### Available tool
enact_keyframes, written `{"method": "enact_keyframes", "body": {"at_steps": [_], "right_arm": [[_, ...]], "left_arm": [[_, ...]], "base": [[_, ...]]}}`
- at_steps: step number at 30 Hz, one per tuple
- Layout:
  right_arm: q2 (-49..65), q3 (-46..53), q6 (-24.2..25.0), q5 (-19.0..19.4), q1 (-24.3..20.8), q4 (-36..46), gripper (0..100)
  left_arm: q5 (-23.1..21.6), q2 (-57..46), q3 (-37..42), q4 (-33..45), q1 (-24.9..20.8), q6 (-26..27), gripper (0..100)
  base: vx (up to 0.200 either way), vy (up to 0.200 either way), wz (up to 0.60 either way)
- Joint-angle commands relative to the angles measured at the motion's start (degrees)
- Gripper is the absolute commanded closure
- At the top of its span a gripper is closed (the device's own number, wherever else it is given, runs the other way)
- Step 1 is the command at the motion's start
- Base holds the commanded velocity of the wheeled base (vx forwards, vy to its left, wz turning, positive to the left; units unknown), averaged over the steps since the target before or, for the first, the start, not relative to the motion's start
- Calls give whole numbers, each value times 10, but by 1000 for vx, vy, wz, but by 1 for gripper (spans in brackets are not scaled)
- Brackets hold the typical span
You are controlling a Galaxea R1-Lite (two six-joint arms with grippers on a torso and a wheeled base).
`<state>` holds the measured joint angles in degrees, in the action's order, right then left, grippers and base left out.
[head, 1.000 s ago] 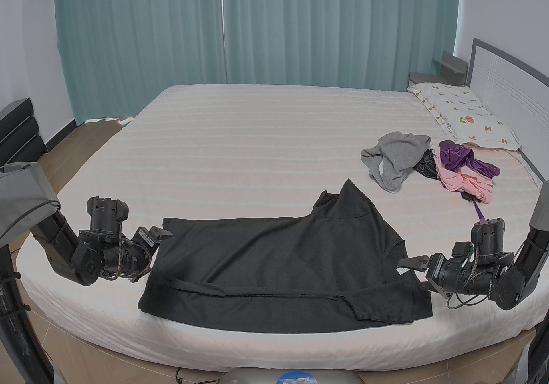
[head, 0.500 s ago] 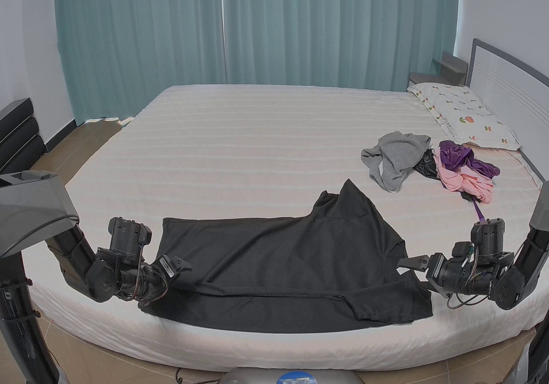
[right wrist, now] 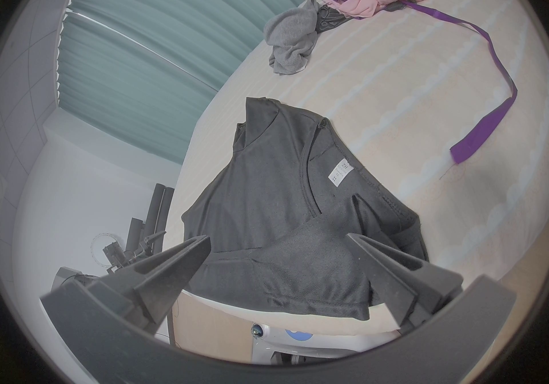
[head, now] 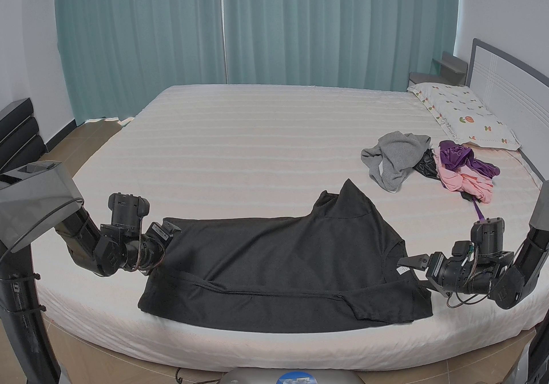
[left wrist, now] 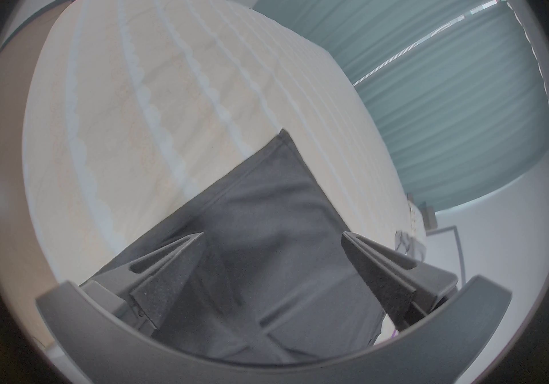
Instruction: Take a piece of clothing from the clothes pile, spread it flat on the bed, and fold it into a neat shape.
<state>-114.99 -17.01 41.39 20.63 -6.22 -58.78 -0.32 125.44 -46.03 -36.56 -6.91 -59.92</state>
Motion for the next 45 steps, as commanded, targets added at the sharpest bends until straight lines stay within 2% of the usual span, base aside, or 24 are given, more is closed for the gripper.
{"method": "enact_keyframes", "body": {"at_steps": [1,5,8,10,11,12,16,17,20,24,32,33,38,45], "right_arm": [[-2,0,0,0,0,0,0],[-5,0,0,0,0,0,0],[-4,0,0,0,1,0,0],[-4,0,0,0,1,0,0],[-4,0,0,0,2,0,0],[-5,0,0,0,2,0,0],[-5,0,-1,0,2,0,0],[-4,1,-1,0,2,0,0],[-4,2,-1,0,1,0,0],[-5,3,-2,-1,1,0,0],[-9,3,-5,-1,1,0,0],[-11,3,-5,-1,1,-1,0],[-13,3,-6,-1,0,-1,0],[-12,0,-17,-6,1,-1,0]], "left_arm": [[1,18,-29,-1,23,-16,0],[-12,22,-37,-1,45,-29,0],[-63,2,-20,0,55,-24,0],[-63,2,-20,0,55,-24,0],[-130,-27,2,1,69,15,0],[-155,-32,11,3,75,45,0],[-210,-31,43,4,86,171,0],[-211,-28,46,4,85,204,0],[-211,-7,49,4,77,246,0],[-209,10,48,4,55,251,0],[-188,14,48,5,52,249,0],[-181,15,48,4,52,249,100],[-158,10,55,5,53,248,100],[-153,-25,78,5,53,236,100]], "base": [[0,0,0],[0,0,0],[0,0,0],[0,0,0],[0,0,0],[0,0,0],[0,0,0],[0,0,0],[0,0,0],[0,0,0],[0,0,0],[0,0,0],[0,0,0],[0,0,0]]}}
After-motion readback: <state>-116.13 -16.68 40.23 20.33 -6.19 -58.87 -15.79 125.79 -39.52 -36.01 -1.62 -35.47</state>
